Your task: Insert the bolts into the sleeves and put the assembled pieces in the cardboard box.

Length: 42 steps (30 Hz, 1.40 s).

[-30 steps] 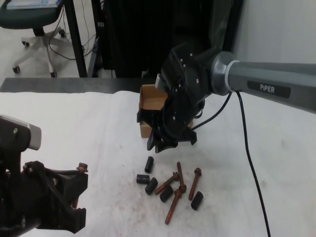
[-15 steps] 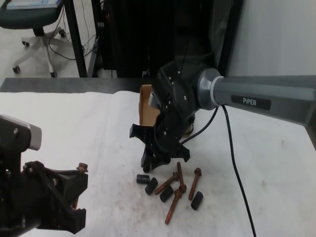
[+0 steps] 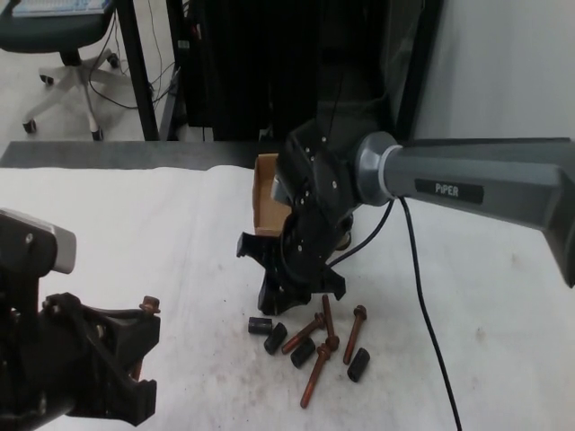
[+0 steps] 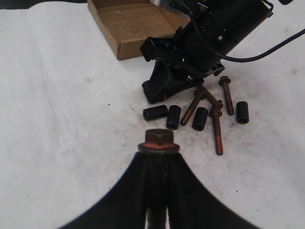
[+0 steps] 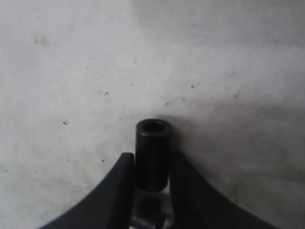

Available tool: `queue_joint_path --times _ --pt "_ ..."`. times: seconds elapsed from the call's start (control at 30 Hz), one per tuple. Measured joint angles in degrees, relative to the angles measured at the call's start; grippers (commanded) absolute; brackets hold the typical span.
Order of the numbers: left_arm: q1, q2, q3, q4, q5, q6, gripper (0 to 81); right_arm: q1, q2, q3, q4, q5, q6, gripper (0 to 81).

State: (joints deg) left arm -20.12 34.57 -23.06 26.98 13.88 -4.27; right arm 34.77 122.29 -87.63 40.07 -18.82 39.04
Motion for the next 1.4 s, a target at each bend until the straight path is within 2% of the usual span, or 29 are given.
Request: queue_joint_path --times 0.1,0.13,0.2,0.57,0.77,0.83,0.9,1.0,1.07,1.17,1.23,1.37,1.4 --pt "0.0 0.0 0.0 0.0 0.0 0.0 0.3 0.0 0.0 0.0 -0.1 -0.4 0.0 19.5" --pt "0.0 0.0 0.0 0.0 0.0 0.0 0.3 0.0 0.0 0.0 -0.2 -0.5 0.0 15.3" --pt "0.0 0.0 0.0 0.0 0.0 0.0 0.3 0.0 0.0 0.0 -0.6 -0.4 0.0 0.8" --pt "0.0 0.0 0.0 0.0 0.0 0.8 0.3 -0.1 0.9 -4.3 -1.3 -3.9 -8.2 0.9" --pt "0.0 0.0 -1.6 -1.1 0.0 0.0 0.3 -1.1 -4.8 -6.3 -0.6 -5.1 -19.1 0.9" --pt "0.0 0.0 -1.8 -3.6 0.5 -1.3 0.3 -2.0 -11.1 -6.3 0.4 -3.7 -24.1 0.9" --pt "0.0 0.0 -1.8 -7.2 2.9 -2.5 0.3 -2.6 -15.5 -6.3 1.7 -1.9 -28.9 0.9" --pt "0.1 0.0 -1.8 -16.5 9.9 -3.5 0.3 -3.3 -23.3 -5.3 2.6 -0.9 -33.6 0.9" --pt "0.1 0.0 -1.8 -20.3 11.8 -4.0 0.3 -3.8 -28.9 -3.1 2.8 -0.8 -35.7 0.9" --pt "0.1 0.6 -1.9 -37.2 16.8 -7.3 0.3 -4.7 -37.0 2.5 2.4 -1.8 -36.9 0.9" --pt "0.2 1.8 -2.1 -45.3 17.6 -10.5 0.3 -5.5 -45.6 11.6 -0.3 -4.6 -36.8 0.9" --pt "0.5 6.2 -2.2 -59.9 18.0 -21.9 0.3 -5.6 -54.8 27.6 -9.3 -11.3 -35.0 0.9" --pt "0.6 7.7 -2.2 -63.4 18.2 -25.4 0.3 -5.3 -57.4 28.4 -9.9 -11.8 -35.0 0.9"
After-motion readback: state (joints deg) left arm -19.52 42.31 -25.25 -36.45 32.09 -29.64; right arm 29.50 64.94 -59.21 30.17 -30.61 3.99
